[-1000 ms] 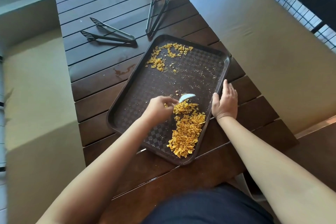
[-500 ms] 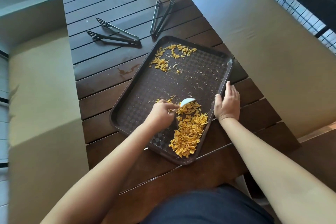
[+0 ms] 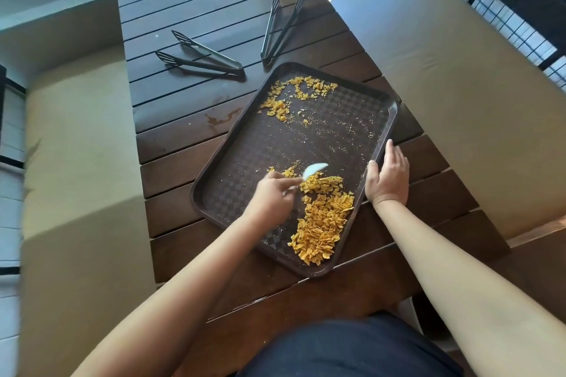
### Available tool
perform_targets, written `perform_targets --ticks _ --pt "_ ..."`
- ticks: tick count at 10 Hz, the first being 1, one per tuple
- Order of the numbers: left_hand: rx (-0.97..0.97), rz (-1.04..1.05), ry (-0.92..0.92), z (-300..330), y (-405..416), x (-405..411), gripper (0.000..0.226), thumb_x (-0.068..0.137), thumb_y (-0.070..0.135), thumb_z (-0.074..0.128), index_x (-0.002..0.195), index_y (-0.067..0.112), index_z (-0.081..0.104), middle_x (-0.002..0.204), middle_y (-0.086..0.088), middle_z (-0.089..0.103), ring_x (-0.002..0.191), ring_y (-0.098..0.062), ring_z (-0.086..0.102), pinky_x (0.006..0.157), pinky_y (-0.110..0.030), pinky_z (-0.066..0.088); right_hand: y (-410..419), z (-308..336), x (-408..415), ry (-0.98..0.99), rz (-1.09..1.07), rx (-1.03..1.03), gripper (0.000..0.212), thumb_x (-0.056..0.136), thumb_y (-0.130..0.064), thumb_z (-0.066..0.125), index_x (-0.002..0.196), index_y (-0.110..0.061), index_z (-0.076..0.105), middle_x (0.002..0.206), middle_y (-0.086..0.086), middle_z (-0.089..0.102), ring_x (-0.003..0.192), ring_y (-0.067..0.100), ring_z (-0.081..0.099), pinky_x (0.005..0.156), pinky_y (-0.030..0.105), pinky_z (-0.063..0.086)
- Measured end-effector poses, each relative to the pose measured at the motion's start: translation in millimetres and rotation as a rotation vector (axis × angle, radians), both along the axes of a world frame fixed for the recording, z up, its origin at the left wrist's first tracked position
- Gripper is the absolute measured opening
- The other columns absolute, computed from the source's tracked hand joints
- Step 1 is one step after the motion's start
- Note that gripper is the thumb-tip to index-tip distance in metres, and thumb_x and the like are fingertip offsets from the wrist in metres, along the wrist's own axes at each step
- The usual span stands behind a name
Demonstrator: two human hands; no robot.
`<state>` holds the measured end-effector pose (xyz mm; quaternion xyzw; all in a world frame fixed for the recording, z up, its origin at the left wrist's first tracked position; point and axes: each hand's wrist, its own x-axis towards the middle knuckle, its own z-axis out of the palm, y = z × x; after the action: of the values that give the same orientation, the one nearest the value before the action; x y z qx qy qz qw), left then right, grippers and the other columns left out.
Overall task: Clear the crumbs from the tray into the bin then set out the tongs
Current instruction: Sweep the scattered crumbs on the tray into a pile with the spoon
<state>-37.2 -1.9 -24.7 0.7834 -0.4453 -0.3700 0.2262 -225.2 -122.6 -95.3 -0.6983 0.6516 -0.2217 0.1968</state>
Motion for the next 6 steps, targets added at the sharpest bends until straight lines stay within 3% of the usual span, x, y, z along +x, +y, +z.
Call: perform_targets --ticks 1,2,3,5,6 --pt "-0.08 0.233 -0.006 1.8 11.4 19.0 0.033 0.094 0.01 0.049 0.123 0.016 0.062 0.113 -0.003 0.048 0.083 -0.011 0.05 0.065 -0.018 0.044 0.2 0.0 -0.1 0.001 0.002 -0.001 0.069 0.081 -0.032 0.032 0.143 0.0 0.029 0.147 0.019 0.034 0.138 0.029 0.027 0.115 0.036 0.013" --pt "-0.08 0.398 -0.108 0.5 28.7 41.3 0.035 0.094 0.007 0.047 0.126 0.01 0.059 0.11 -0.002 0.044 0.094 -0.011 0.049 0.083 -0.018 0.042 0.6 -0.3 0.2 -0.002 0.002 -0.005 0.07 0.081 -0.032 0.032 0.143 0.0 0.029 0.147 0.019 0.034 0.138 0.029 0.027 0.115 0.036 0.013" --pt "-0.049 0.393 -0.132 -1.3 35.5 40.8 0.035 0.093 0.006 0.047 0.125 0.009 0.059 0.111 -0.004 0.044 0.098 -0.012 0.049 0.087 -0.016 0.038 0.4 -0.3 0.2 -0.003 -0.001 -0.007 0.07 0.08 -0.031 0.033 0.142 0.0 0.029 0.146 0.02 0.034 0.138 0.029 0.028 0.115 0.037 0.014" --pt "-0.018 0.212 -0.054 -8.2 38.8 4.7 0.031 0.092 0.008 0.05 0.119 0.014 0.065 0.103 -0.003 0.048 0.085 -0.012 0.051 0.071 -0.018 0.04 0.5 0.0 0.4 -0.001 0.001 -0.009 0.07 0.08 -0.031 0.033 0.143 0.0 0.029 0.146 0.02 0.034 0.138 0.03 0.028 0.115 0.036 0.013" --pt "-0.058 0.215 -0.025 -6.5 33.4 2.4 0.03 0.093 0.009 0.05 0.118 0.015 0.065 0.104 -0.003 0.048 0.082 -0.011 0.052 0.065 -0.016 0.044 0.6 0.0 0.5 -0.009 -0.003 -0.012 0.07 0.08 -0.031 0.033 0.142 0.001 0.029 0.146 0.02 0.035 0.137 0.03 0.028 0.115 0.037 0.014"
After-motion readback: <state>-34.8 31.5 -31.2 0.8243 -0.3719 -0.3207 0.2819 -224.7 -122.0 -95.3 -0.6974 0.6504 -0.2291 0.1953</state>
